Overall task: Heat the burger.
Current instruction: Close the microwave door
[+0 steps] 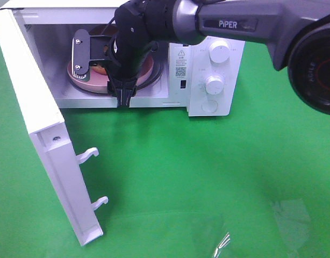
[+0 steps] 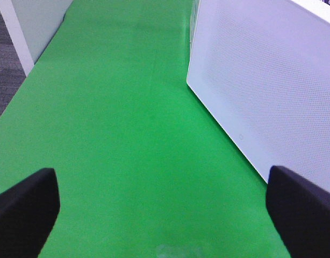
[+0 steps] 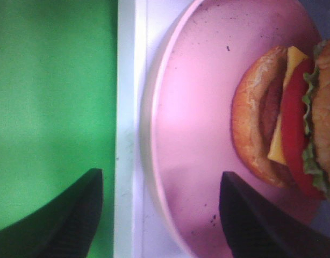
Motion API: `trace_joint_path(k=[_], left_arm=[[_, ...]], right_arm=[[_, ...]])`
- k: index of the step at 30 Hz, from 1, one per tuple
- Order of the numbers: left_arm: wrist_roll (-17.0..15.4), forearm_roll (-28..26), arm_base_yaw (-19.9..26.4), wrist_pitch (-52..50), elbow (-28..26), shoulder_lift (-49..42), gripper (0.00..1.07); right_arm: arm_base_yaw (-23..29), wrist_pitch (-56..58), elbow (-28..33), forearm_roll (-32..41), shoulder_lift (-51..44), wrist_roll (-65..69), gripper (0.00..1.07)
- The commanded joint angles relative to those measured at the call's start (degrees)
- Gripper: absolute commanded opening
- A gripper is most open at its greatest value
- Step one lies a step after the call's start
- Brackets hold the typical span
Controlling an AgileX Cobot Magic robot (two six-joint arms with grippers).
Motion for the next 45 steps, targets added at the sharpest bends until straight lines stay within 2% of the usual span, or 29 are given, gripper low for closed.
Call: trace_joint_path(k=[1, 3, 6, 10, 13, 15, 18, 19, 20, 21, 23, 24, 27, 28, 29, 30, 45], left_arm=[[0.0, -0.06, 0.11, 0.0, 0.11, -0.8, 0.96], [0.0, -0.06, 0.11, 0.0, 0.11, -0.8, 0.96], [0.0, -0.06, 0.11, 0.0, 0.11, -0.8, 0.96], [0.0, -0.06, 0.11, 0.0, 0.11, -0.8, 0.96], [0.0, -0.06, 0.11, 0.0, 0.11, -0.8, 0.96], [0.0, -0.06, 0.11, 0.0, 0.11, -0.8, 0.96], [0.0, -0.06, 0.11, 0.0, 0.11, -0.8, 0.96], [0.0, -0.06, 0.11, 0.0, 0.11, -0.8, 0.96], [0.0, -0.06, 0.11, 0.0, 0.11, -0.8, 0.96], [0.0, -0.06, 0.11, 0.0, 0.11, -0.8, 0.96], [0.0, -0.06, 0.11, 0.0, 0.11, -0.8, 0.96], [0.0, -0.06, 0.11, 0.0, 0.11, -0.8, 0.96], [0.0, -0.06, 0.11, 0.0, 0.11, -0.8, 0.96], [0.0, -0.06, 0.11, 0.0, 0.11, -0.8, 0.96], [0.0, -0.06, 0.11, 0.0, 0.11, -0.8, 0.96], [0.0, -0.06, 0.11, 0.0, 0.11, -0.8, 0.96], [0.0, -0.06, 0.11, 0.0, 0.11, -0.8, 0.96]], right_arm=[[0.69, -2.75, 2.23, -0.86, -2.86, 0.11, 0.65], [0.74, -5.21, 7.85, -1.03, -5.73, -0.29, 0.65], [0.74, -5.5, 8.88, -1.03, -6.36, -0.29, 0.65], [0.8, -8.59, 16.62, -1.03, -10.83, -0.46, 0.65], [0.8, -9.34, 18.22, -1.03, -11.8, -0.46, 0.65], [0.8, -12.83, 24.92, -0.86, -15.53, -0.46, 0.65], [0.8, -14.15, 28.13, -0.46, -17.65, -0.46, 0.65], [0.8, -15.41, 31.74, -0.52, -19.48, -0.46, 0.65], [0.8, -15.41, 31.74, -0.52, -19.48, -0.46, 0.65], [0.8, -16.1, 34.84, -0.46, -21.37, -0.46, 0.65], [0.8, -16.39, 36.5, -0.34, -22.4, -0.34, 0.65], [0.8, -17.19, 39.71, -0.11, -24.35, 0.17, 0.65], [0.8, -17.76, 42.74, 1.26, -26.53, 0.4, 0.65], [0.8, -18.68, 46.12, 2.58, -28.53, 1.03, 0.65], [0.8, -18.68, 46.12, 2.58, -28.53, 1.03, 0.65], [0.8, -18.91, 49.16, 3.09, -30.65, 2.18, 0.65], [0.63, -18.33, 63.77, 2.64, -45.21, 16.21, 0.65]])
